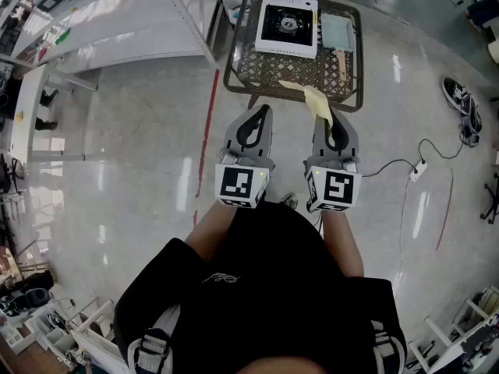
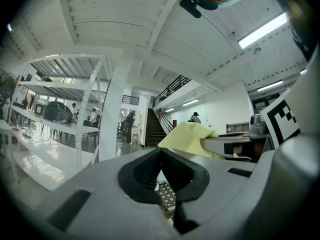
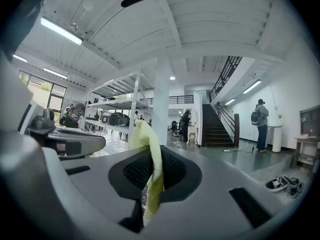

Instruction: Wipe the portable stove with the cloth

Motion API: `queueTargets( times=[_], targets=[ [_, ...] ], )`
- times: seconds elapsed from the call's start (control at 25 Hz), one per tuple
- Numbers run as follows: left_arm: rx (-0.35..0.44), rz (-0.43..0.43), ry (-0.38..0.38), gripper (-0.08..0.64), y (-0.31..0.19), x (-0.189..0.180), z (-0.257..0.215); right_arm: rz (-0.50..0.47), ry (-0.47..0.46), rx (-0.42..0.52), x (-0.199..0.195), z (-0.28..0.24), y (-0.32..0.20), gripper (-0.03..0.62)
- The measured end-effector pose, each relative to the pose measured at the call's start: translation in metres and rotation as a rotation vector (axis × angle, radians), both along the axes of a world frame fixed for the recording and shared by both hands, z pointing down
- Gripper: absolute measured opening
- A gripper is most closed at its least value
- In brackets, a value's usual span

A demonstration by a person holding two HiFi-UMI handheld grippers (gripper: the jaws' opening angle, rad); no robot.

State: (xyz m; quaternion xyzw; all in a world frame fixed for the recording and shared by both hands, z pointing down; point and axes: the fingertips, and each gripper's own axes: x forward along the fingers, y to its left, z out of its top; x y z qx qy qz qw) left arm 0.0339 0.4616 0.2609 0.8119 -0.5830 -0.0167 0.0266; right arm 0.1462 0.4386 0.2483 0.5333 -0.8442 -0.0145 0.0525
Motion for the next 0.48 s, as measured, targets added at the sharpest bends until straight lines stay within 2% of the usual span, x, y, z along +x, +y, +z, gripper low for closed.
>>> queueTargets(
  times=[0.24, 0.36, 0.48],
  targets=[
    [0.014, 0.022, -0.040, 0.015, -0.024, -0.038, 0.003, 0.009, -0.025, 0.005, -0.040, 0.005, -0.023, 0.017],
    [0.022, 0.028, -0.061, 0.015, -0.038, -0.061, 0.005, 0.017, 0.008, 0.008, -0.061, 0.008, -0.037, 0.017],
    [0.009, 0.044, -0.046, 0.015, -0.051, -0.081, 0.011, 0.022, 0.035, -0.015, -0.080, 0.017, -0.049, 0.017]
  ],
)
